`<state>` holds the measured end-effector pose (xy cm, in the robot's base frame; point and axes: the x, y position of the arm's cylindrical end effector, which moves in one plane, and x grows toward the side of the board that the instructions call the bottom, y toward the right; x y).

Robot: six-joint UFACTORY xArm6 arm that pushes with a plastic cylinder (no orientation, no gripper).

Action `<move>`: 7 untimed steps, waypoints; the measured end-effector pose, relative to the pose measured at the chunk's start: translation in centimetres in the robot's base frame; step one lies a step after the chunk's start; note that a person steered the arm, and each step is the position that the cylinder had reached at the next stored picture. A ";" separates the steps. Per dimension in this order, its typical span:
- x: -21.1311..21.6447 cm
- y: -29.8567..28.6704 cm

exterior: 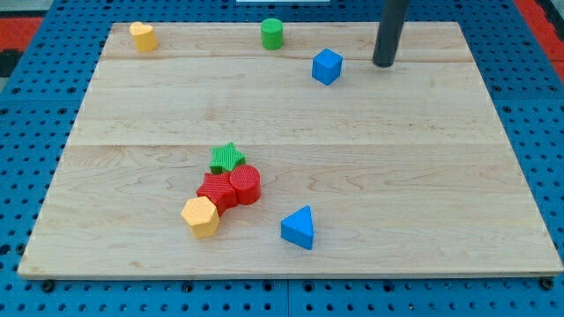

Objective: Slide the red star and red circle to the center

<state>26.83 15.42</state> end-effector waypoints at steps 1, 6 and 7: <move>3.1 -10.2; 26.1 -27.1; 25.6 -25.9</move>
<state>52.46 -10.46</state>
